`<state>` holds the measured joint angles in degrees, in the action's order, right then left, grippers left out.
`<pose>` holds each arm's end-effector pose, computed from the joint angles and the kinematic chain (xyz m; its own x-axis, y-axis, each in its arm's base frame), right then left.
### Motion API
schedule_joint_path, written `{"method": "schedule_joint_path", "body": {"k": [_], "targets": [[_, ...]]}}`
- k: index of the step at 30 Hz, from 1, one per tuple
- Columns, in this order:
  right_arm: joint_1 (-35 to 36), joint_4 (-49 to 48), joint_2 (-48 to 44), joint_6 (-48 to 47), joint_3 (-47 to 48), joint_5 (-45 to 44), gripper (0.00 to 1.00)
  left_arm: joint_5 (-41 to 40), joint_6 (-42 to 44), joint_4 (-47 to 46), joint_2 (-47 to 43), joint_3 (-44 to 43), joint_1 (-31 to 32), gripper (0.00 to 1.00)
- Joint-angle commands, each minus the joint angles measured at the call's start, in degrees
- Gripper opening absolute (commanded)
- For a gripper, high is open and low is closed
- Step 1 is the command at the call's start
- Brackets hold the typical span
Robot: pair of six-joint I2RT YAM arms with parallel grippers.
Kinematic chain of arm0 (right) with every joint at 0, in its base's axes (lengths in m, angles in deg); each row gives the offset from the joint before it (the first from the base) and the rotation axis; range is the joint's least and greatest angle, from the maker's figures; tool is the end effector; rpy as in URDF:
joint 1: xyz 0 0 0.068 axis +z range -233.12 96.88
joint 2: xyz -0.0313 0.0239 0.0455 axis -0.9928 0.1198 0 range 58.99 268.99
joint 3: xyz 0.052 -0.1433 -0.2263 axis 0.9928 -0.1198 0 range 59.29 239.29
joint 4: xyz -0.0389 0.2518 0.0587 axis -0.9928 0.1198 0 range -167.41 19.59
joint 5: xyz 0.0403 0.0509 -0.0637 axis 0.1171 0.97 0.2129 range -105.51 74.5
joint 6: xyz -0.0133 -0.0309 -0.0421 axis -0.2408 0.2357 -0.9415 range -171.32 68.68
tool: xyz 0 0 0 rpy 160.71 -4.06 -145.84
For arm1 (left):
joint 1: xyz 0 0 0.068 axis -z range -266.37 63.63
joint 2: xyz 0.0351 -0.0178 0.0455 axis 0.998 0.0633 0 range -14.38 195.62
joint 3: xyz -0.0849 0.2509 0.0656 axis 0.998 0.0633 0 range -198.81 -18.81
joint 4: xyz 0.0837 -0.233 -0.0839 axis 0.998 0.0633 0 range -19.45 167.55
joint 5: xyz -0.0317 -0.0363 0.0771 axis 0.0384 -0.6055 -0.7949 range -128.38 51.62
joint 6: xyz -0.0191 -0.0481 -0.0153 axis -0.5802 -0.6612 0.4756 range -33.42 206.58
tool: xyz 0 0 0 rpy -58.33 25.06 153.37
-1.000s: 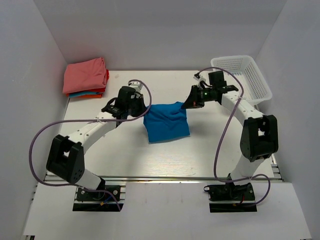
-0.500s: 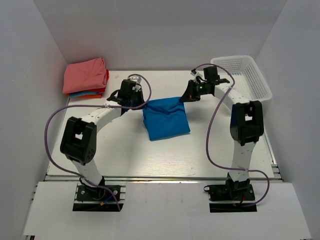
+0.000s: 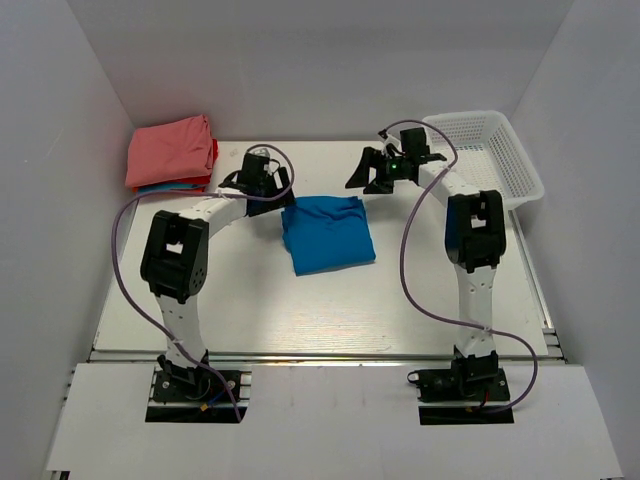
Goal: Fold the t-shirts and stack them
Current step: Smooth out wrinkles on the folded tshirt
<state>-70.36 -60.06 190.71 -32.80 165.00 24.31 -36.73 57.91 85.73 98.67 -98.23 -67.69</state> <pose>0.4981 0.1362 0.1875 -0.8330 0.0617 -0.5498 -0.3786 0.6609 0.6479 0.4095 -0.1397 0.1883 -0.7878 -0.2398 -0.5673 -0.0453 0.9412 -0.3349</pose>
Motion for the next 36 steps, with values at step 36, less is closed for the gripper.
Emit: {"method": "schedule_joint_path", "body": {"k": [36], "targets": [[3.33,-16.17,15.76,3.45,10.83,-3.07,0.9,36.67,21.89,-5.7,0.24,19.3,6.46,1.0]]}}
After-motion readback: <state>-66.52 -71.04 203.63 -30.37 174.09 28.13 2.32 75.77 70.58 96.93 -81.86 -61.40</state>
